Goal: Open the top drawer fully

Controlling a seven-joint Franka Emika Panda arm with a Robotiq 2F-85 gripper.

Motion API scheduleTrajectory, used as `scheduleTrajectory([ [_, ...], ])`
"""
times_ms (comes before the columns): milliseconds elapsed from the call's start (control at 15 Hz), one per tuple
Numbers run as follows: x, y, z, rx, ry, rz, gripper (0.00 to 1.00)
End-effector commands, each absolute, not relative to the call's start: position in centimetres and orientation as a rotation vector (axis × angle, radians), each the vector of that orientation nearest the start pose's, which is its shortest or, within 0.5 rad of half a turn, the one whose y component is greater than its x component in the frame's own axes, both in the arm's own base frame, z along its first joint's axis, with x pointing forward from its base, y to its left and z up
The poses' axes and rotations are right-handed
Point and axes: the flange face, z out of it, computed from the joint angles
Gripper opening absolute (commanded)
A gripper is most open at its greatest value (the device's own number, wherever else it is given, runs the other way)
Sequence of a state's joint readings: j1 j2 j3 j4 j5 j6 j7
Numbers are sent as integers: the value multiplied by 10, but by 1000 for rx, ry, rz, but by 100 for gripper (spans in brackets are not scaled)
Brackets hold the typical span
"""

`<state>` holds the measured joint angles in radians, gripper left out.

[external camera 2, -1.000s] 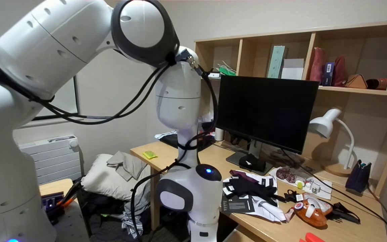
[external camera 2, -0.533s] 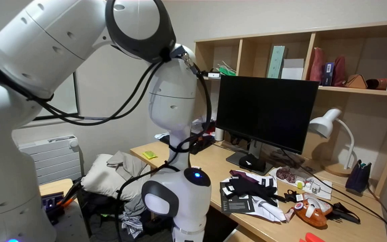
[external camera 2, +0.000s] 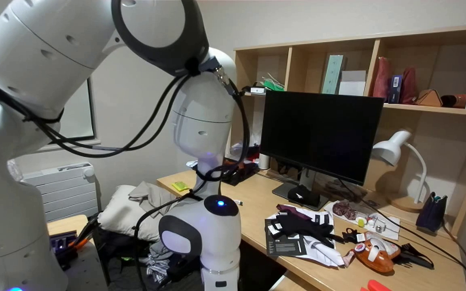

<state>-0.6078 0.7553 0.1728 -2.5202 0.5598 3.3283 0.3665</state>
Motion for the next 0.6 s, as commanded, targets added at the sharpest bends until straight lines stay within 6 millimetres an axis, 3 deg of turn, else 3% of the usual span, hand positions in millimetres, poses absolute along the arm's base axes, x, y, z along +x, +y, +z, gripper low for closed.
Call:
scheduleTrajectory([
  [0, 348, -187, 44, -2406, 1838, -187, 100],
  [333, 356, -166, 74, -2538, 1488, -151, 100],
  [533, 375, -170, 104, -2631, 1286, -75, 100],
])
